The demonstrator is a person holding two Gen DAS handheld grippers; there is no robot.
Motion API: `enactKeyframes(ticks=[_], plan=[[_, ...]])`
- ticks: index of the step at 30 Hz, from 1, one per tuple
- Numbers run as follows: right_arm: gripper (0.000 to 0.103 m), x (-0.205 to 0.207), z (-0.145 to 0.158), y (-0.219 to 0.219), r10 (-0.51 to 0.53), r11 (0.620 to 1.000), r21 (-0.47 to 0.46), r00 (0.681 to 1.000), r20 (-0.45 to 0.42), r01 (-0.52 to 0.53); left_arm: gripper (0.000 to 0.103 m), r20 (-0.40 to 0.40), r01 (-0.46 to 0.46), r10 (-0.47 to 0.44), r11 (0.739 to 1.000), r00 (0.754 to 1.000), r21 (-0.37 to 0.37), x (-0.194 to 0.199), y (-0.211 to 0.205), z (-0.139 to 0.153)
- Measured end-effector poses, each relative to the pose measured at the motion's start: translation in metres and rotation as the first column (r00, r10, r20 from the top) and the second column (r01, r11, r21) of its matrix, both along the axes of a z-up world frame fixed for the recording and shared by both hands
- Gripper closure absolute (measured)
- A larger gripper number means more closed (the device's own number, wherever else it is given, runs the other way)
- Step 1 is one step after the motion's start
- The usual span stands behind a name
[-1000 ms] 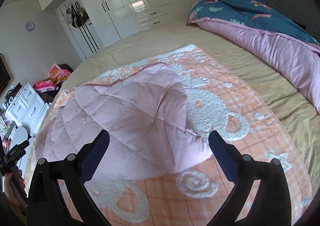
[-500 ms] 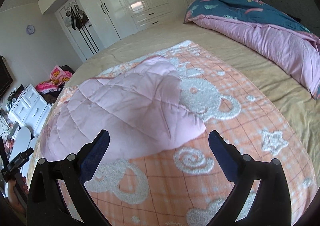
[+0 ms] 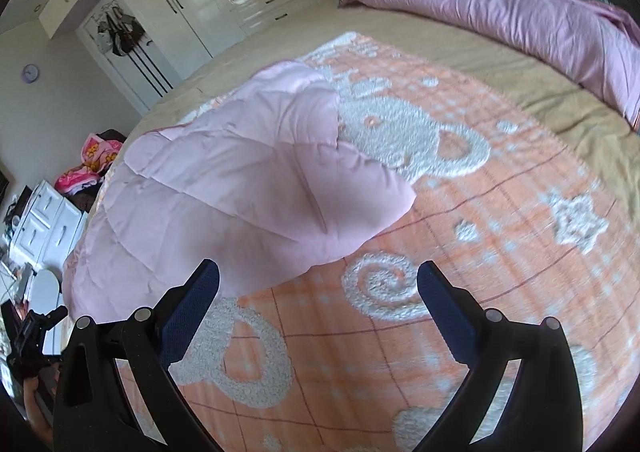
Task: Fold large clothes
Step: 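Grasp the jacket side with both grippers and lift it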
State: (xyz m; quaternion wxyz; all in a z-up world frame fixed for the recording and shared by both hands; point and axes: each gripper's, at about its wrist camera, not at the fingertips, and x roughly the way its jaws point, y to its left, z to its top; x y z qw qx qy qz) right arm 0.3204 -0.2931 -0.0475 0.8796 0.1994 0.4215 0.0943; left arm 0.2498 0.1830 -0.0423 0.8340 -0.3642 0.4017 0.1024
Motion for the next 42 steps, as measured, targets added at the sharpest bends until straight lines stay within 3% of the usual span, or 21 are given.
enactKeyframes(ticks=[7,12,18,25,32,35,38,42], plan=[[0.004,0.027,-0.024,0.001,-0.051,0.988,0.14,0.996,-0.075,0.061,0.01,-0.002,-0.07,0.071,0.988,0.997,-0.135,0.022,0.012,-0.025],[0.004,0.05,-0.043,0.004,-0.06,0.971,0.223,0.991,-0.123,0.086,0.008,-0.002,-0.079,0.08,0.987,0.997,-0.137,0.04,0.013,-0.032],[0.004,0.069,-0.055,0.007,-0.048,0.956,0.284,0.994,-0.1,0.075,0.008,0.005,-0.091,0.093,0.983,0.996,-0.162,0.05,0.015,-0.043],[0.005,0.081,-0.058,0.013,-0.035,0.958,0.28,0.997,-0.065,0.052,0.008,0.025,-0.106,0.112,0.98,0.993,-0.166,0.058,0.016,-0.049],[0.036,0.082,-0.053,0.018,0.038,0.959,0.283,0.999,-0.023,-0.03,0.008,0.041,-0.107,0.113,0.987,0.993,-0.121,0.058,0.01,-0.045],[0.047,0.081,-0.044,0.024,0.067,0.969,0.239,0.998,0.008,-0.067,0.012,0.046,-0.112,0.117,0.989,0.992,-0.095,0.06,0.007,-0.04],[0.055,0.08,-0.036,0.029,0.093,0.975,0.199,0.995,0.033,-0.098,0.023,0.05,-0.101,0.104,0.994,0.993,-0.051,0.063,0.004,-0.033],[0.063,0.075,-0.02,0.035,0.118,0.983,0.13,0.989,0.089,-0.13,0.051,0.063,-0.061,0.06,0.998,0.996,0.019,0.065,-0.003,-0.018]])
